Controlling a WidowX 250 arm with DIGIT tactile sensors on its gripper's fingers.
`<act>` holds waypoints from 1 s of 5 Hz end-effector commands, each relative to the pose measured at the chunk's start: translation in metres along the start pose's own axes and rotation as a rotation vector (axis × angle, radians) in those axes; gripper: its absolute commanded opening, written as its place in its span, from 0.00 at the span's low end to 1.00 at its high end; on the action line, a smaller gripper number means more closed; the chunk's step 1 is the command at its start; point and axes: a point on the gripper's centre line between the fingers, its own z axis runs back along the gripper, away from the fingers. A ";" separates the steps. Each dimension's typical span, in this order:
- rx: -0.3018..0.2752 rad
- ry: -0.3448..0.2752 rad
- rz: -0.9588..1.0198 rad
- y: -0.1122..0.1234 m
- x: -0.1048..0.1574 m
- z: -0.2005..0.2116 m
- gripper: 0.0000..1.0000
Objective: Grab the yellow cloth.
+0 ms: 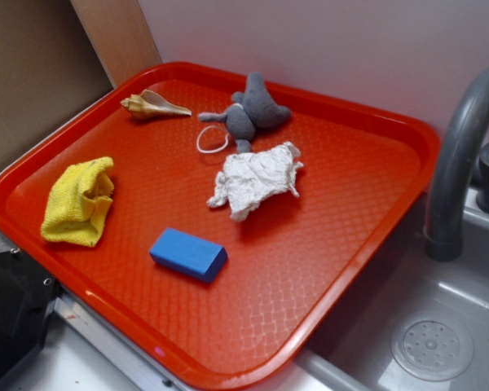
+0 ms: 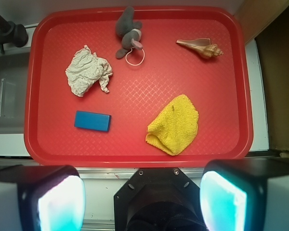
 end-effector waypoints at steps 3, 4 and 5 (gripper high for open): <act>0.085 0.018 0.220 0.071 0.020 -0.099 1.00; 0.062 0.011 0.238 0.088 0.001 -0.147 1.00; -0.019 0.058 0.166 0.076 -0.002 -0.199 1.00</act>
